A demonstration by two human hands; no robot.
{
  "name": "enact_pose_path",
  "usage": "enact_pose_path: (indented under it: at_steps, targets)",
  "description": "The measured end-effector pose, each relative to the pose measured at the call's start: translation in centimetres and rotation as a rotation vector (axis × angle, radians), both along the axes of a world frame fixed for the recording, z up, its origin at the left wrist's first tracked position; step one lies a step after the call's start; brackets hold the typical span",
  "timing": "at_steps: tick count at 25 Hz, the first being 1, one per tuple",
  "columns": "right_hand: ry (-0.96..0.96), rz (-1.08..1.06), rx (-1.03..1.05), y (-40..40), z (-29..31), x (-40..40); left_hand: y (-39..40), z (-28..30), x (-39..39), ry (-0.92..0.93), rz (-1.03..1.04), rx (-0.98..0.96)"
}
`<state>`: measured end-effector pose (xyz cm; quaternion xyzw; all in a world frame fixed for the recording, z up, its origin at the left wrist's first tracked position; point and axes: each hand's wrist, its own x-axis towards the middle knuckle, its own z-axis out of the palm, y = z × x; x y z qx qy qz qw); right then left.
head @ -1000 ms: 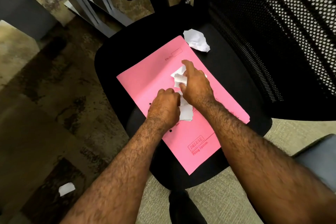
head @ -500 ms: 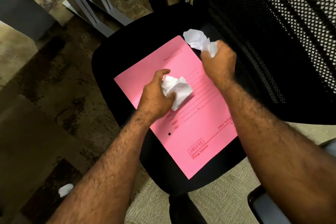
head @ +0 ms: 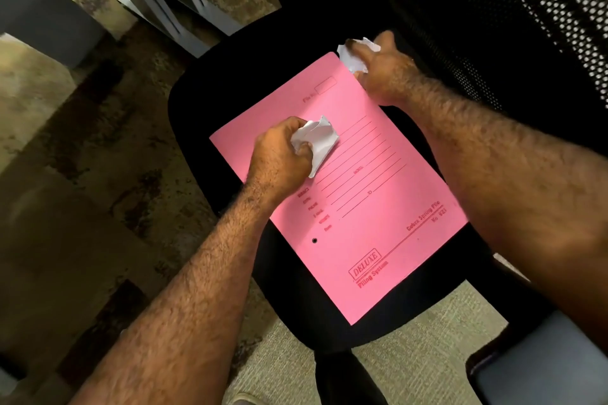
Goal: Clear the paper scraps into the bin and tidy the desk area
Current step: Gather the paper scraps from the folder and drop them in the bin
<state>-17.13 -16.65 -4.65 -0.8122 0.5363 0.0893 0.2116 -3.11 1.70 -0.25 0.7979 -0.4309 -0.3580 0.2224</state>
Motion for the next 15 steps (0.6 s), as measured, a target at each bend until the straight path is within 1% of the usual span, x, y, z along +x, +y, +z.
enact_pose_path:
  at_steps: [3, 6, 11, 13, 15]
  targets:
    - [-0.074, -0.049, -0.059, -0.8, -0.3, -0.1, 0.6, -0.1, 0.1, 0.033, 0.039, -0.022]
    - [-0.168, -0.131, -0.158, -0.9, -0.6, 0.5, 1.4, 0.0, 0.4, 0.069, 0.090, -0.088]
    - [-0.225, -0.315, -0.296, 0.7, 0.9, 0.7, 3.6, 0.2, 0.9, 0.122, 0.185, -0.160]
    - [-0.355, -0.360, -0.413, 2.0, 2.7, 2.1, 4.9, 0.2, 2.2, 0.199, 0.300, -0.209]
    - [-0.572, -0.405, -0.457, 4.2, 5.0, 5.0, 6.5, 0.2, 3.9, 0.277, 0.433, -0.277]
